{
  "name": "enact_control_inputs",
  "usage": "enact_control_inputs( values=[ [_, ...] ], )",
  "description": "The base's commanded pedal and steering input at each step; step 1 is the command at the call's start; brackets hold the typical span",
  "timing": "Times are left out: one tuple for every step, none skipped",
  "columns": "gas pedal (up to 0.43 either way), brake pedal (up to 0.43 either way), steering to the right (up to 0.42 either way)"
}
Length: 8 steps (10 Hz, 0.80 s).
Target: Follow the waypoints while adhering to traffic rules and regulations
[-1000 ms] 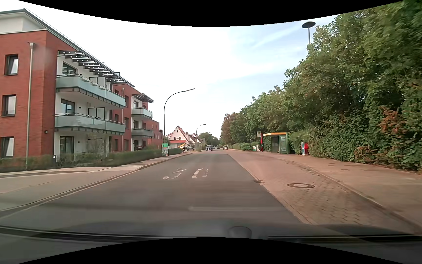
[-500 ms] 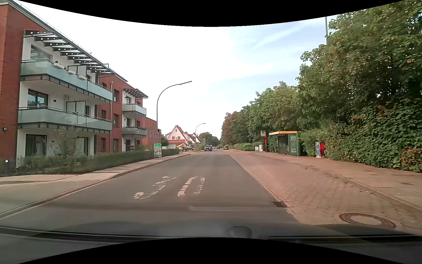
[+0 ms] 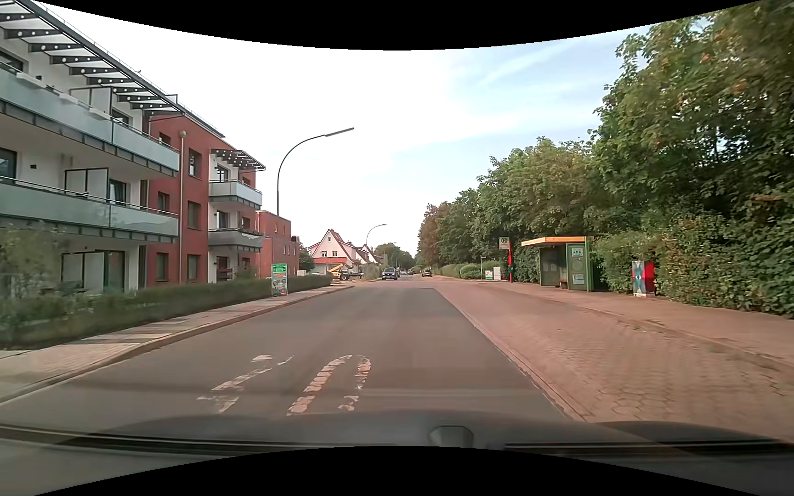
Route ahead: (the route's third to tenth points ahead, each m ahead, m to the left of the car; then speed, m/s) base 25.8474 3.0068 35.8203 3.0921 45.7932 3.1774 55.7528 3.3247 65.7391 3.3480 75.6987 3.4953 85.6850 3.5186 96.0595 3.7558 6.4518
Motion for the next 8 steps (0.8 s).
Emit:
enact_control_inputs(
  values=[
    [0.138,0.000,-0.006],
    [0.138,0.000,-0.005],
    [0.138,0.000,-0.004],
    [0.130,0.000,-0.005],
    [0.118,0.000,-0.005],
    [0.110,0.000,-0.004],
    [0.110,0.000,-0.004],
    [0.110,0.000,-0.002]
  ],
)
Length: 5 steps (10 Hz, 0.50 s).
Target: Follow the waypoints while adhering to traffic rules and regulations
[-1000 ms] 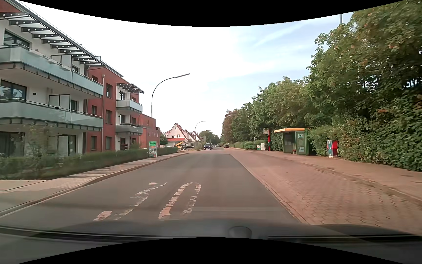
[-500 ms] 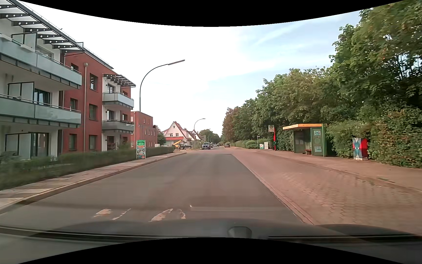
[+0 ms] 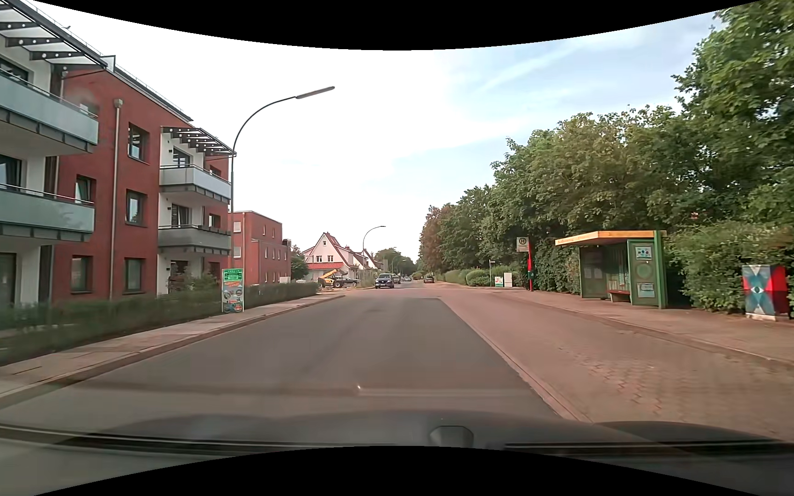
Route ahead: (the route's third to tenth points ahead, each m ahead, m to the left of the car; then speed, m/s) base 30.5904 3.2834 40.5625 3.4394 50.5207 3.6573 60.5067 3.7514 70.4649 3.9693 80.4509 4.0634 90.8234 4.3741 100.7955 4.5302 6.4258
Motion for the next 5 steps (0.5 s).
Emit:
enact_control_inputs(
  values=[
    [0.110,0.000,-0.001],
    [0.110,0.000,-0.001],
    [0.118,0.000,-0.001],
    [0.130,0.000,-0.001],
    [0.130,0.000,-0.002]
  ],
)
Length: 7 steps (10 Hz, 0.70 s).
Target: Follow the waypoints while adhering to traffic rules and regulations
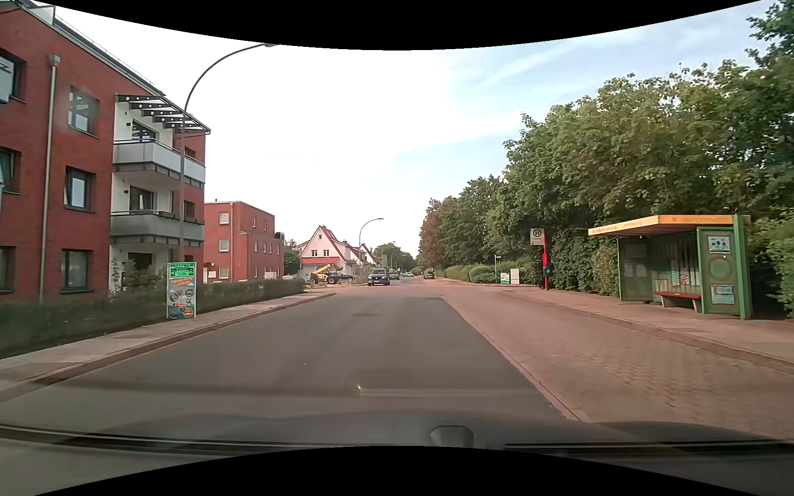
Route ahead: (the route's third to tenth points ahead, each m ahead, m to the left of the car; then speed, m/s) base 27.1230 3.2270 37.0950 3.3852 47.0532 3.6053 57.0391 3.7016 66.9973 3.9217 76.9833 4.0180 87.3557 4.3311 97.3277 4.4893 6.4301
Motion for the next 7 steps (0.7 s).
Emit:
enact_control_inputs(
  values=[
    [0.130,0.000,-0.002],
    [0.130,0.000,-0.003],
    [0.130,0.000,-0.003],
    [0.130,0.000,-0.004],
    [0.118,0.000,-0.005],
    [0.098,0.000,-0.005],
    [0.098,0.000,-0.004]
  ],
)
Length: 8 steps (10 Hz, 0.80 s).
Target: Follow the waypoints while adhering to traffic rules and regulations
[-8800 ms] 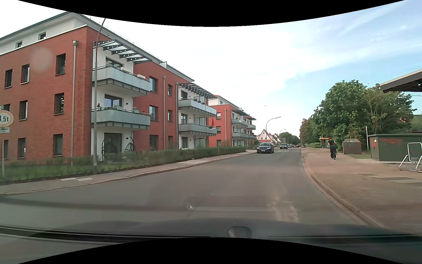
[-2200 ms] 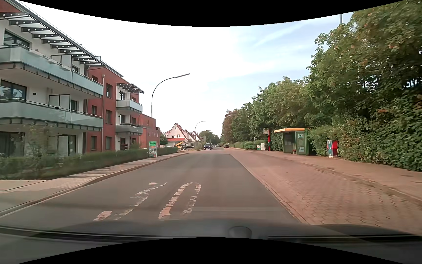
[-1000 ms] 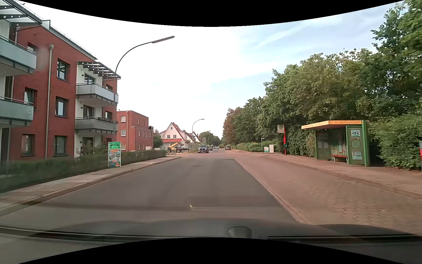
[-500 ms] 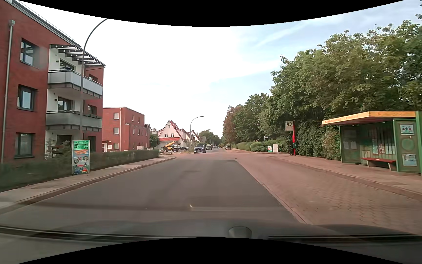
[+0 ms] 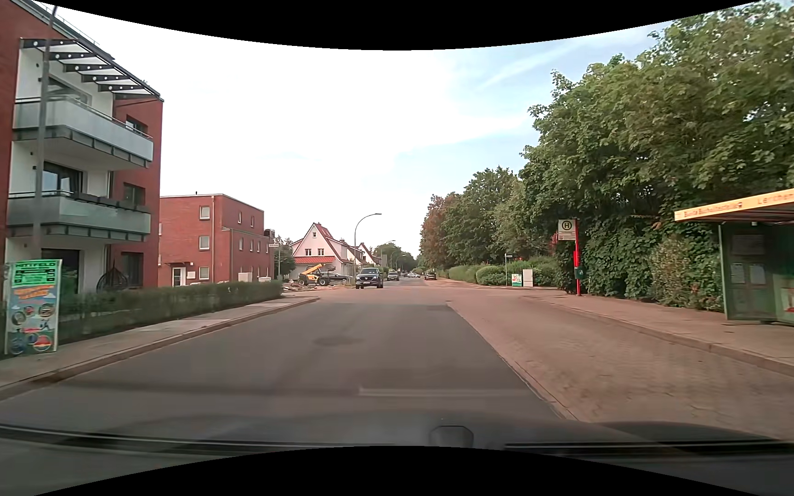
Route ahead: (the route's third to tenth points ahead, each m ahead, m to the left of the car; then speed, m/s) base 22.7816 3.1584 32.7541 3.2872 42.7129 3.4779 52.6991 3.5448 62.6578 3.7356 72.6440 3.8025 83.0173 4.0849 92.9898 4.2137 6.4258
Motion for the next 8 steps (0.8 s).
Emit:
enact_control_inputs(
  values=[
    [0.098,0.000,-0.005],
    [0.098,0.000,-0.004],
    [0.098,0.000,-0.005],
    [0.098,0.000,-0.005],
    [0.087,0.000,-0.005],
    [0.087,0.000,-0.005],
    [0.087,0.000,-0.004],
    [0.079,0.000,-0.004]
  ],
)
